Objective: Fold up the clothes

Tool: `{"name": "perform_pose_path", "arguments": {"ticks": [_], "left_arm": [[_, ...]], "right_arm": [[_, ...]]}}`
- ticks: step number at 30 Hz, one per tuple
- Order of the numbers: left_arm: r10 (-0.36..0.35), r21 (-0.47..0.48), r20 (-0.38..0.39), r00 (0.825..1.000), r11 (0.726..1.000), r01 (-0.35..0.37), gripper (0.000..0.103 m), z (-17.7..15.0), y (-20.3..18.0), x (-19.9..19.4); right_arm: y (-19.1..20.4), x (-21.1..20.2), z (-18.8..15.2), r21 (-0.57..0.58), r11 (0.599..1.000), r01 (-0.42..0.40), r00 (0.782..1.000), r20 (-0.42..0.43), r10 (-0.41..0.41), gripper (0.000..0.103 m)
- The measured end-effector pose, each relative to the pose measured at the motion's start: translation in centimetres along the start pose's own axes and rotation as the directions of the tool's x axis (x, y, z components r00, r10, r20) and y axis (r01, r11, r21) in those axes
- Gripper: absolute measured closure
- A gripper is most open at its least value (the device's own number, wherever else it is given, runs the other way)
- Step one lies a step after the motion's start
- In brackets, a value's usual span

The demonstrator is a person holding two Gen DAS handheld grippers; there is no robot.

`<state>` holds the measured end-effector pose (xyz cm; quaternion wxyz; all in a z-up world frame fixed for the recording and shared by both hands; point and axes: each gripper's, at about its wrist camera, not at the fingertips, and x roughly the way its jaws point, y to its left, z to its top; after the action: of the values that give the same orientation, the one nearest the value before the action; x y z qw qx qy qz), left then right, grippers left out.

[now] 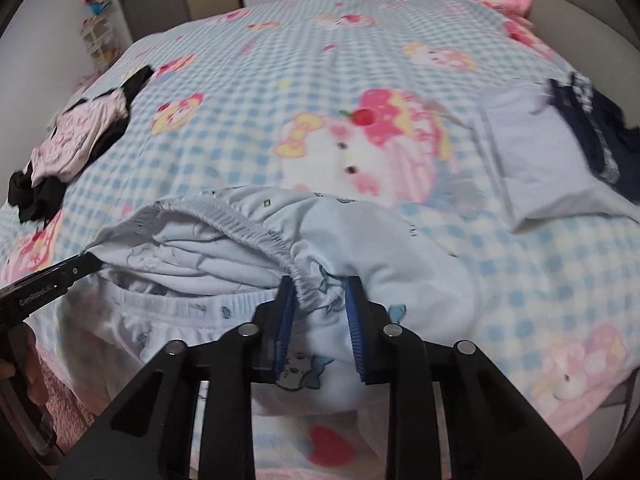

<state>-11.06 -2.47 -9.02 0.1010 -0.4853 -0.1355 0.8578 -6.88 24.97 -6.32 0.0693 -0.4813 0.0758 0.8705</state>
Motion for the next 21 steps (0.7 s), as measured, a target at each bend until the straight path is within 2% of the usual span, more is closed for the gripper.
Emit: {"name": "perform_pose_path", "arguments": {"ticks": [1,3,4,5,6,7,10,14,17,20,21], "left_arm": [[-0.026,0.002,-0.008,1.000,1.000,0.026,0.047,0.4,-0.4,0.7],[0.012,0.009,-0.057,0.998,1.000,-0.012,0.047,0.9,-0.7,2.7],[0.056,0.015,-0.085,0.995,0.998,-0.055,0.050,0.9,-0.7,3.5],[0.092,0.017,-0.108,0.990,0.996,-0.091,0.062,0.9,-0.7,4.2],[0.105,0.001,-0.115,0.988,0.994,-0.106,0.068,0.7,-0.4,4.3],[0.110,-0.020,-0.106,0.988,0.993,-0.113,0.068,0.5,-0.1,3.9],[0.171,-0.038,-0.049,0.984,0.984,-0.173,0.073,0.1,0.3,2.0],[0.180,-0.059,-0.019,0.984,0.982,-0.180,0.076,-0.2,1.1,-0.6],[0.178,-0.076,-0.009,0.984,0.981,-0.178,0.076,-0.6,2.1,-2.5],[0.168,-0.096,-0.002,0.986,0.981,-0.167,0.076,-0.9,3.1,-3.6],[0.145,-0.100,0.001,0.989,0.985,-0.144,0.075,-0.7,3.3,-3.6]], "right_arm": [[-0.2,-0.5,0.0,0.007,1.000,-0.022,1.000,0.001,0.022,0.087],[-0.4,-1.5,-0.1,0.020,0.998,-0.058,0.998,0.005,0.058,0.090],[-0.5,-1.8,-0.3,0.017,0.999,-0.045,0.999,0.012,0.045,0.090],[-0.6,-2.1,-0.4,0.013,0.999,-0.030,0.999,0.020,0.029,0.090],[-0.6,-2.2,-0.5,0.002,1.000,0.012,1.000,0.025,-0.012,0.090],[-0.9,-2.3,-0.7,-0.015,0.997,0.073,0.997,0.030,-0.072,0.090],[-2.8,-2.0,-1.2,0.009,0.990,0.139,0.990,0.011,-0.139,0.090],[-4.8,-1.5,-1.8,0.089,0.993,0.081,0.997,-0.021,-0.080,0.090],[-3.6,-2.1,-1.5,0.086,0.996,0.029,1.000,-0.002,-0.029,0.088],[-1.6,-3.2,-0.8,0.053,0.999,-0.009,0.999,0.034,0.007,0.080],[-1.0,-3.5,-0.5,0.045,0.999,-0.023,0.999,0.046,0.021,0.076]]}}
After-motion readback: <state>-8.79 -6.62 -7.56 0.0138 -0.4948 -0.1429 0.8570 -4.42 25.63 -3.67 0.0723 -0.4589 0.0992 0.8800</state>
